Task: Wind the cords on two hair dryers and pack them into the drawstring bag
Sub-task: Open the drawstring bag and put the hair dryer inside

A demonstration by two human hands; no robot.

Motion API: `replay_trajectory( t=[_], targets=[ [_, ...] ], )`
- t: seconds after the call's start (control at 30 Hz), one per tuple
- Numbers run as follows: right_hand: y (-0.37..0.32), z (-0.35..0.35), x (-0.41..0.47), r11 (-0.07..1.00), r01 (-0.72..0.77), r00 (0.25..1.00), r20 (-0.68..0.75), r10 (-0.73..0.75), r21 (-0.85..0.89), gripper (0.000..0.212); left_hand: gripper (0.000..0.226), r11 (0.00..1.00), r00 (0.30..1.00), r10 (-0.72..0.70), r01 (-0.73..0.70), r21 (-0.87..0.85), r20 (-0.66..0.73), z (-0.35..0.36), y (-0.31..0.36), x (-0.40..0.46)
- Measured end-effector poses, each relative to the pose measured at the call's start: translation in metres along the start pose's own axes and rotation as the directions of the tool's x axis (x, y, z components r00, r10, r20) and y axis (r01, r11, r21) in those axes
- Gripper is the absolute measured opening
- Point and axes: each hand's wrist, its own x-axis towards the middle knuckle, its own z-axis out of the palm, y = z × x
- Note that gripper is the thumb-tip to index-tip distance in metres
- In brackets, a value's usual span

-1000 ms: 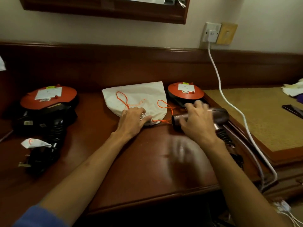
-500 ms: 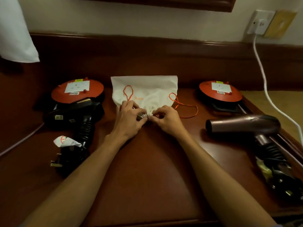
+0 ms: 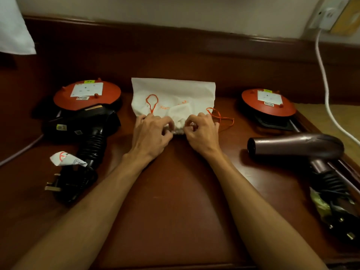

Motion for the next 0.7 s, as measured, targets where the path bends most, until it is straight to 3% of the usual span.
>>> replay_trajectory(
  t=[0.2,0.33,0.53,0.7],
  targets=[
    [-0.005,0.005,-0.008,0.99,0.057,0.997,-0.039,-0.062,-0.125,0.019,0.022,0.979,0.999,-0.035,0.037,-0.202,0.017,-0.002,-0.005,-0.007],
    [-0.011,0.004,-0.007,0.995,0.015,0.999,-0.039,-0.019,-0.099,0.02,0.022,0.997,0.998,-0.063,0.064,-0.038,0.026,-0.003,-0.005,-0.005],
    [-0.012,-0.006,-0.009,0.969,-0.004,0.997,-0.07,-0.014,-0.246,0.034,0.025,0.992,0.999,-0.048,0.047,0.114,0.006,-0.01,-0.005,-0.004],
    [-0.008,-0.011,-0.008,0.917,0.021,1.0,0.012,-0.018,-0.399,0.057,0.053,0.964,0.998,-0.049,0.041,0.264,0.025,-0.012,-0.004,-0.006]
  ],
)
